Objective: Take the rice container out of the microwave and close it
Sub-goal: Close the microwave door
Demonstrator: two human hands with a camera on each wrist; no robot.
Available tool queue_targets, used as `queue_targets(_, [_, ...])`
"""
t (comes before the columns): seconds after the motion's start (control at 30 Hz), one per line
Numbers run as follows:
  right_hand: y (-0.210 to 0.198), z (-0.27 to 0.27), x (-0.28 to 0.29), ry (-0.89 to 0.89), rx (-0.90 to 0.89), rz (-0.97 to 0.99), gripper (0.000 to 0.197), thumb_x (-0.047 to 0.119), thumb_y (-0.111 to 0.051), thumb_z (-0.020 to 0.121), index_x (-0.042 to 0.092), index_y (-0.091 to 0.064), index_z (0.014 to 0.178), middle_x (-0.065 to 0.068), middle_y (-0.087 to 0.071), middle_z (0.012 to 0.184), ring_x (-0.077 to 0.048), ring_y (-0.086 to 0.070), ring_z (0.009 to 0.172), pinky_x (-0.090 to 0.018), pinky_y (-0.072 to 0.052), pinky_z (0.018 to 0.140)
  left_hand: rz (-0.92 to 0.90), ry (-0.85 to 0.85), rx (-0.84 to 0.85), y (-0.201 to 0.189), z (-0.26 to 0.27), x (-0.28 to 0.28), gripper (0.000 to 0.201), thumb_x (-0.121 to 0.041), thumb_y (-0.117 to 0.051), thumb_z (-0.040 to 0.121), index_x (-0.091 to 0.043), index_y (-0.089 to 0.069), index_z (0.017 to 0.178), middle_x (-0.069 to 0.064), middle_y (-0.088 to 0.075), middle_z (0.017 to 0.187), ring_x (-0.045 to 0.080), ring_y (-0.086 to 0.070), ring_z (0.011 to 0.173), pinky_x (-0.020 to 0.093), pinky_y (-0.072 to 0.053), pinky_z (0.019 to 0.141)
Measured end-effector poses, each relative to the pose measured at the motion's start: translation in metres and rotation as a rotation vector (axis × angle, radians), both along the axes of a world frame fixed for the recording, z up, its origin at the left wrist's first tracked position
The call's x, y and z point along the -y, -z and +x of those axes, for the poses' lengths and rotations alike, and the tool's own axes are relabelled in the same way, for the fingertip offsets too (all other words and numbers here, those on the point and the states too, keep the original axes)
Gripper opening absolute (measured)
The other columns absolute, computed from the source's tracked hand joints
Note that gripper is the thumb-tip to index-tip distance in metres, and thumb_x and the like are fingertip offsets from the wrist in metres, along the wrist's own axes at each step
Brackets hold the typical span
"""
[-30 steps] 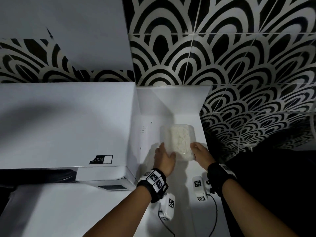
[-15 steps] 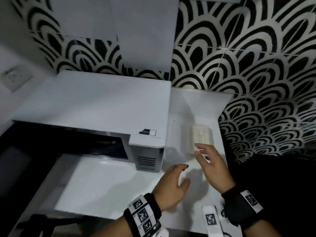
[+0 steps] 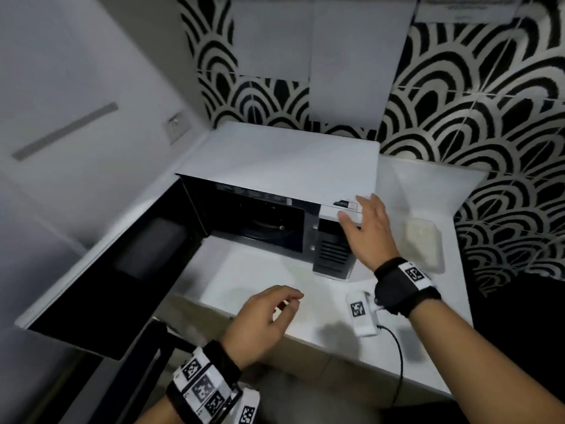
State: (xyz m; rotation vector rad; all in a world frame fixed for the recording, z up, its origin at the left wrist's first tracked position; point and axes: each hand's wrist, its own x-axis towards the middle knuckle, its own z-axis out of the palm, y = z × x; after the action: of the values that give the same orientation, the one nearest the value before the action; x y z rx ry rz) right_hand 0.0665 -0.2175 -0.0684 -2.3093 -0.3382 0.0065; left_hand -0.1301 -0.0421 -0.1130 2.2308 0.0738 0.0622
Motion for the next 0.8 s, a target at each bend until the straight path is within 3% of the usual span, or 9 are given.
queue_targets(0.07, [-0.001,0.016,-0.007,0.090,-0.082,0.071,0.077,0.054,-0.051,0.093,0.010,-0.027,0.152,-0.016,-0.019,0.162,-0.027,-0.021,0.149,-0.035,-0.018,0.120,0.014,-0.052,0.045,-0.008,-0.015,-0.022,0.022,-0.032,-0.057,0.102,-0.030,-0.073,0.117,-0.023,-0.072,0.112,0.001,-0.067,0.107,0.025,-0.055,0.090])
queue_targets(0.17, [0.001,0.038,-0.017,0.207,-0.187,0.149,0.093,0.065,-0.054,0.084,0.006,-0.026,0.150,-0.021,-0.042,0.150,-0.036,-0.042,0.137,-0.040,-0.033,0.113,0.019,-0.124,0.114,-0.022,-0.038,-0.056,0.027,-0.039,-0.055,0.100,-0.029,-0.075,0.116,-0.021,-0.073,0.110,0.002,-0.069,0.106,0.025,-0.054,0.091])
queue_targets(0.27, [0.004,0.049,-0.028,0.360,-0.220,0.137,0.089,0.066,-0.059,0.082,0.000,-0.040,0.139,-0.024,-0.054,0.139,-0.041,-0.052,0.126,-0.044,-0.042,0.103,0.049,-0.159,0.172,-0.037,-0.062,-0.093,0.035,-0.043,-0.051,0.098,-0.026,-0.075,0.116,-0.021,-0.072,0.110,0.002,-0.069,0.109,0.025,-0.054,0.095])
queue_targets(0.4, [0.005,0.052,-0.039,0.488,-0.207,0.169,0.087,0.067,-0.066,0.075,0.002,-0.051,0.131,-0.020,-0.058,0.136,-0.039,-0.053,0.125,-0.042,-0.042,0.104,0.129,-0.235,0.230,-0.048,-0.093,-0.153,0.033,-0.040,-0.052,0.099,-0.024,-0.073,0.120,-0.018,-0.069,0.115,0.004,-0.064,0.115,0.027,-0.049,0.102])
queue_targets(0.57, [0.002,0.045,-0.044,0.544,-0.209,0.164,0.092,0.064,-0.066,0.079,0.002,-0.043,0.142,-0.018,-0.049,0.146,-0.037,-0.046,0.134,-0.039,-0.036,0.109,0.333,-0.467,0.323,-0.059,-0.135,-0.239,0.038,-0.033,-0.053,0.094,-0.015,-0.072,0.122,0.003,-0.068,0.120,0.023,-0.062,0.113,0.021,-0.039,0.101])
queue_targets(0.63, [0.001,0.043,-0.046,0.566,-0.204,0.172,0.086,0.062,-0.066,0.080,0.002,-0.046,0.139,-0.018,-0.052,0.144,-0.037,-0.048,0.131,-0.038,-0.037,0.107,0.297,-0.569,0.265,-0.050,-0.151,-0.276,0.036,-0.039,-0.051,0.092,-0.033,-0.067,0.124,0.008,-0.065,0.120,0.027,-0.060,0.112,0.017,-0.037,0.100])
queue_targets(0.7, [0.000,0.040,-0.048,0.570,-0.205,0.181,0.089,0.066,-0.066,0.077,0.003,-0.048,0.137,-0.017,-0.053,0.142,-0.036,-0.049,0.130,-0.038,-0.039,0.107,0.152,-0.628,0.130,-0.037,-0.162,-0.304,0.028,-0.054,-0.048,0.087,-0.055,-0.061,0.111,0.008,-0.066,0.120,0.031,-0.061,0.113,0.033,-0.043,0.102])
queue_targets(0.73, [0.000,0.040,-0.049,0.575,-0.209,0.199,0.096,0.072,-0.066,0.070,0.004,-0.049,0.137,-0.015,-0.055,0.141,-0.036,-0.050,0.129,-0.039,-0.041,0.108,0.070,-0.646,0.044,-0.033,-0.162,-0.309,0.028,-0.061,-0.048,0.084,-0.057,-0.063,0.108,0.008,-0.067,0.119,0.033,-0.063,0.114,0.043,-0.046,0.100])
queue_targets(0.8, [0.000,0.040,-0.049,0.595,-0.224,0.225,0.109,0.080,-0.063,0.058,0.007,-0.049,0.138,-0.013,-0.057,0.139,-0.035,-0.052,0.128,-0.042,-0.042,0.108,-0.100,-0.663,-0.106,-0.022,-0.164,-0.312,0.038,-0.059,-0.053,0.093,-0.036,-0.072,0.117,0.007,-0.067,0.118,0.036,-0.063,0.120,0.045,-0.043,0.101])
